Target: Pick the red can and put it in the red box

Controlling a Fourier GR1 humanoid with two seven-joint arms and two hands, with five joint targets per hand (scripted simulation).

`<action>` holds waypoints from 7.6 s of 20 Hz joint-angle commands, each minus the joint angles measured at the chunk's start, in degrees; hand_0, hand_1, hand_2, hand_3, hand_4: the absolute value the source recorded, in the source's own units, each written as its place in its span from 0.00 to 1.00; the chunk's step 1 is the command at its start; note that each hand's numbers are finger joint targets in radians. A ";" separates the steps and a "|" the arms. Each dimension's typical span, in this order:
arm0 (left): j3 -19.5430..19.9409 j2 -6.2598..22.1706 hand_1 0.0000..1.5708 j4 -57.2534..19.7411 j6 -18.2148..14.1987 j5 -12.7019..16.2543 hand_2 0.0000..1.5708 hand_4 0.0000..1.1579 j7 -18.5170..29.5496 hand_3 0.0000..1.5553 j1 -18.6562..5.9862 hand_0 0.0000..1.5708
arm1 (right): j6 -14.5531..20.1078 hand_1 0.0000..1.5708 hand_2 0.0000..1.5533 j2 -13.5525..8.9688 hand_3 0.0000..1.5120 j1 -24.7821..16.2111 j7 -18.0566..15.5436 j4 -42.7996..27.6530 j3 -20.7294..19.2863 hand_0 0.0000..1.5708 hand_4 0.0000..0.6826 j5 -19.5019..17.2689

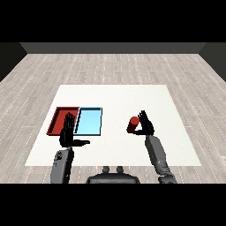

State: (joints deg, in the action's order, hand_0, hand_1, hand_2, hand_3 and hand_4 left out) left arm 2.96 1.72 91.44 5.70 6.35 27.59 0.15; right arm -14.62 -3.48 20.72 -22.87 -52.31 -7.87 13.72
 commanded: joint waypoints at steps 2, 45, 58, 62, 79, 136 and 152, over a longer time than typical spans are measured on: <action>-1.17 -0.70 0.00 1.10 -0.53 -0.36 0.00 0.00 -1.04 0.00 0.64 0.00 | 2.21 0.00 0.00 1.76 0.00 -2.18 2.76 -3.73 1.39 0.00 0.00 0.84; 0.59 -0.26 0.00 2.98 -1.29 0.41 0.00 0.00 -2.72 0.00 -0.29 0.00 | 17.35 0.97 0.95 2.00 0.95 12.95 -1.48 18.37 3.15 0.97 0.84 -6.44; 0.77 -0.44 0.00 -2.16 -0.14 0.05 0.00 0.00 1.62 0.00 0.28 0.00 | 20.63 0.97 0.95 2.71 0.93 17.27 0.67 22.80 3.84 0.97 0.80 -8.91; 0.58 -0.15 0.00 -0.49 -0.12 1.05 0.00 0.00 -0.94 0.00 -1.18 0.00 | 19.48 0.99 0.95 2.18 0.93 17.44 -5.09 26.53 2.62 0.99 0.82 -9.56; -4.30 -1.32 0.00 6.03 -2.05 -2.51 0.00 0.00 -4.19 0.00 0.74 0.00 | 22.26 0.98 0.95 3.04 0.92 1.41 5.87 -18.04 9.50 0.98 0.91 -7.98; -32.21 -1.72 0.00 -21.22 -22.79 9.92 0.00 0.00 -8.27 0.00 -20.62 0.00 | 44.10 0.96 0.93 3.48 0.94 3.25 4.83 -36.97 37.91 0.96 0.96 0.14; -34.30 -1.72 1.00 -23.04 -35.20 15.66 1.00 0.97 -7.21 0.96 -22.52 1.00 | 43.69 0.96 0.94 3.48 0.92 6.88 3.22 -31.65 37.78 0.96 0.95 1.82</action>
State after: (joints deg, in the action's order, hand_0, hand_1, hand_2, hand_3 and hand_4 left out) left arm -31.06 0.07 71.32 -25.64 20.06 19.05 -20.09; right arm 30.03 -0.06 25.98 -20.63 -84.73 31.00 15.25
